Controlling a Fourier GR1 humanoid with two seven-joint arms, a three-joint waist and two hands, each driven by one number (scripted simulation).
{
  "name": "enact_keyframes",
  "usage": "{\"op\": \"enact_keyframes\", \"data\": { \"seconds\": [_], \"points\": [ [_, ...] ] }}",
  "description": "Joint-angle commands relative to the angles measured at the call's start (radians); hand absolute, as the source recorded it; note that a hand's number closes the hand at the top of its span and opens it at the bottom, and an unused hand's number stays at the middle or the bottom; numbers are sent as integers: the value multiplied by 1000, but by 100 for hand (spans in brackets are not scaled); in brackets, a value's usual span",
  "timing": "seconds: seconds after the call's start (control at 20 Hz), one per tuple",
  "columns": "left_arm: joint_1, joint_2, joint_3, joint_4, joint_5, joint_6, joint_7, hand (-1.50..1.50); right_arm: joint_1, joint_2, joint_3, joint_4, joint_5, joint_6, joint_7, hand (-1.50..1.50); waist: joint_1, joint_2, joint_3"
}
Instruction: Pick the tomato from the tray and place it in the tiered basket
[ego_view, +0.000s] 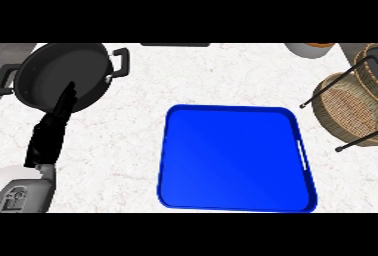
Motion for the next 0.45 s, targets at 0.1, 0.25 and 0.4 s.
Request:
{"op": "enact_keyframes", "data": {
  "seconds": [0.1, 0.25, 0.4],
  "points": [
    [24, 26, 30, -16, 13, -18, -32, 0, 102, -140, -42, 162, -4, 109, -160, -150, 11, 9, 5],
    [28, -3, 4, -1, 13, -25, -51, 0, 105, -154, -47, 192, -12, 135, -189, -150, 17, 13, 7],
    [-27, -5, 3, 7, -4, -6, 6, 0, 118, -179, -68, 212, -43, 193, -209, -150, 3, 13, 9]
  ]
}}
